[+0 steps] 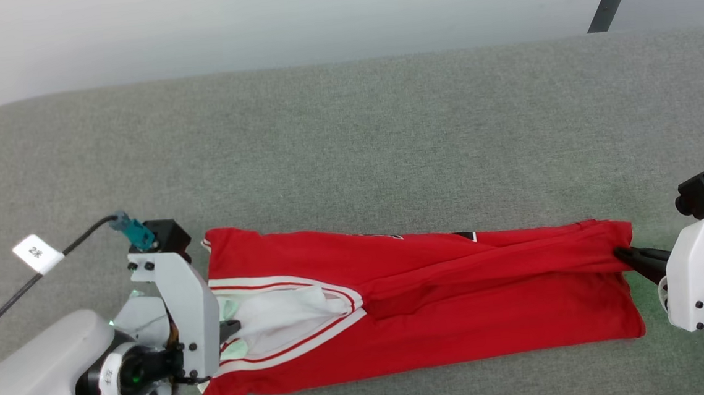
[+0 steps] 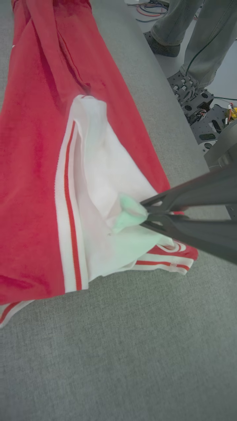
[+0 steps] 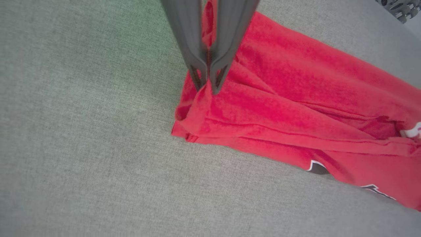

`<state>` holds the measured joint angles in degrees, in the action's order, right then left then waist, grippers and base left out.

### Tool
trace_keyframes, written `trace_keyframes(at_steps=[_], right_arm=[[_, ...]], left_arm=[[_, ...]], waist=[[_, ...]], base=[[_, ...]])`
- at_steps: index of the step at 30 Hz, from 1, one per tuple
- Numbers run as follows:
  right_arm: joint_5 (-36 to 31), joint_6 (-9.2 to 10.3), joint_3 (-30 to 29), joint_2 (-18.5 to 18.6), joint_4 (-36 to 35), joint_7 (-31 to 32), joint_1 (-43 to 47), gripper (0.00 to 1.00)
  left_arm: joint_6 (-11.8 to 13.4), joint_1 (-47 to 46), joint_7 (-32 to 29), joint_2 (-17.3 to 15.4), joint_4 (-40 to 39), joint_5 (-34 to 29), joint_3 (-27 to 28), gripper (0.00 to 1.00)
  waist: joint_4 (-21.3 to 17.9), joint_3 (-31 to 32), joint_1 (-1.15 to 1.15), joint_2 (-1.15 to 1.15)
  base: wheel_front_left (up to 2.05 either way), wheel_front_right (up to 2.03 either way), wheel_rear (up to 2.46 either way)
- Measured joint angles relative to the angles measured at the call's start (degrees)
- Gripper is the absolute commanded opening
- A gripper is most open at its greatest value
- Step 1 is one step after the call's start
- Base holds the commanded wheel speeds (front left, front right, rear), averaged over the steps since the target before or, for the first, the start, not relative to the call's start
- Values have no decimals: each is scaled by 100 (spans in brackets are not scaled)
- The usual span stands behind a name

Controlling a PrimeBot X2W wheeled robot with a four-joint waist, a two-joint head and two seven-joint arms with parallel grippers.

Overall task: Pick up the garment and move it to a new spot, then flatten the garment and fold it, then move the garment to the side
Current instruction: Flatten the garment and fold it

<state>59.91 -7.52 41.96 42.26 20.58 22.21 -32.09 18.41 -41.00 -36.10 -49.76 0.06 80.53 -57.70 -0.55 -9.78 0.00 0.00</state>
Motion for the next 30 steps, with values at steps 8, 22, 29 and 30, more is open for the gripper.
trace_keyframes(at_steps=[8, 22, 29, 30], right_arm=[[-156, 0, -330, -67, -158, 337, 231, 100], [-539, 1, -1338, -152, -924, 601, 964, 100], [-1096, 1, -2124, -546, -1199, 111, 1512, 100], [-1151, 1, -2223, -611, -1225, 56, 1607, 100]], left_arm=[[-26, 32, 130, 31, -92, 21, 48, 100], [35, 333, 461, -263, -443, 55, 190, 100], [-151, 687, 1657, -247, -456, -263, 433, 100], [-170, 772, 1869, -230, -415, -291, 470, 100]], waist=[[-9, 166, 0, 0], [-65, 565, 0, 0], [-114, 771, 0, 0], [-118, 797, 0, 0]], base=[[0, 0, 0], [0, 0, 0], [0, 0, 0], [0, 0, 0]])
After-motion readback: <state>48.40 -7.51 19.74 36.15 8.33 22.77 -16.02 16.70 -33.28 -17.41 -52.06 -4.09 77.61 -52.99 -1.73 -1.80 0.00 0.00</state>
